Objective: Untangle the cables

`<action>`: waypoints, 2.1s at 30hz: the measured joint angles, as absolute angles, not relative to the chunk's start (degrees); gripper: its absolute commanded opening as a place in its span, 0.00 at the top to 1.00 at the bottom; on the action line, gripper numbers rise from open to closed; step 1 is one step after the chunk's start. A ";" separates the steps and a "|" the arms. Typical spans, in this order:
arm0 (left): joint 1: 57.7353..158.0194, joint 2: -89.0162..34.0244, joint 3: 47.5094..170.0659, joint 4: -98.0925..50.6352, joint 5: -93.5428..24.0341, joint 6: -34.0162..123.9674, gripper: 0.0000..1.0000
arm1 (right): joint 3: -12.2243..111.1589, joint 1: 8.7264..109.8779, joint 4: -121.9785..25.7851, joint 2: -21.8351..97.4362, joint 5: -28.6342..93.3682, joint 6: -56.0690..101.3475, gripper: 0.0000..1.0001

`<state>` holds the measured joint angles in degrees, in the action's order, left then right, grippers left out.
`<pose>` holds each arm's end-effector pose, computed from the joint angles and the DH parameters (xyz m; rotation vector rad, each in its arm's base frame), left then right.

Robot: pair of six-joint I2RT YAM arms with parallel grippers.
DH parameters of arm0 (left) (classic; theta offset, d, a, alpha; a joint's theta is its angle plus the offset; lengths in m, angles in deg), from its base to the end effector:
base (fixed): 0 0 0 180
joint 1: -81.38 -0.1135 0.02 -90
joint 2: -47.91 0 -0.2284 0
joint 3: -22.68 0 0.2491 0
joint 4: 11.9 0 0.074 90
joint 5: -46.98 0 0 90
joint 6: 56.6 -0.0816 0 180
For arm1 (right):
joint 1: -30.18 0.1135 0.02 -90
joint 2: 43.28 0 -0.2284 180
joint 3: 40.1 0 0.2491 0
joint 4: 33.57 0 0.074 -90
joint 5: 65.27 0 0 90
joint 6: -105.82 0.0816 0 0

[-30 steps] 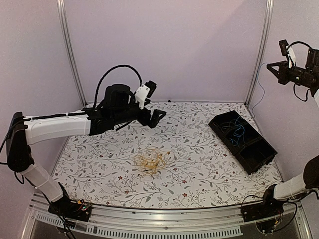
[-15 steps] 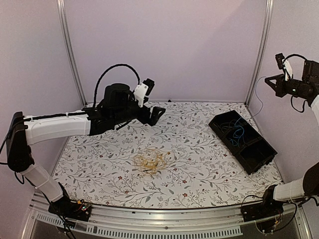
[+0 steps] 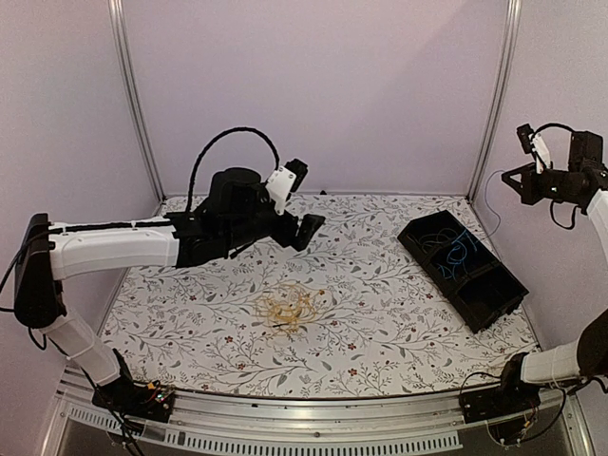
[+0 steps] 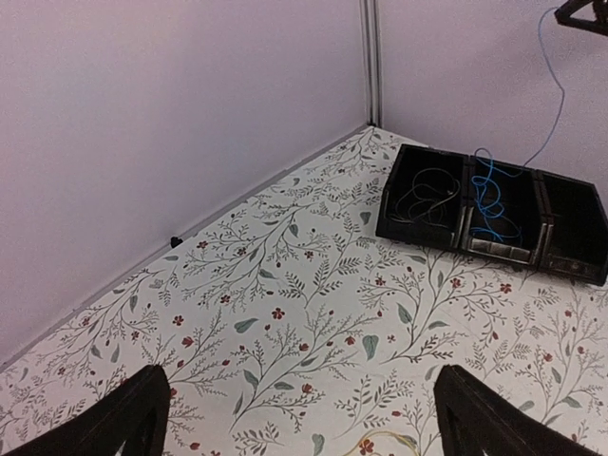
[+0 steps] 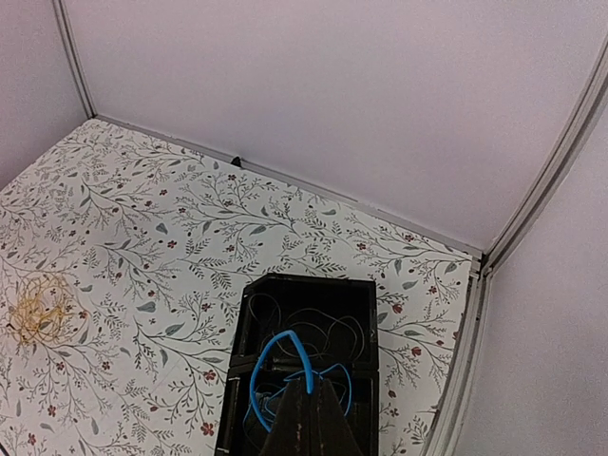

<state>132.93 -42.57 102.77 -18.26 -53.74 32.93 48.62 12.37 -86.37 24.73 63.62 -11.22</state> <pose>0.2697 -0.3152 0.2525 0.7054 1.7442 -0.4426 0.2860 -0.0381 0.3403 -0.5413 1.9298 0.2268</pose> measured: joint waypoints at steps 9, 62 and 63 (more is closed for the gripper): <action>134.06 -42.54 102.79 -18.22 -56.99 32.40 0.00 | 54.67 12.37 -92.60 20.82 63.90 -12.47 1.00; 138.39 -44.14 102.79 -18.89 -61.80 30.28 0.00 | 37.19 12.66 -80.34 32.31 59.10 -8.51 1.00; 138.41 -44.14 102.79 -18.89 -61.80 30.28 0.00 | 36.22 12.90 -79.93 33.27 58.66 -8.53 1.00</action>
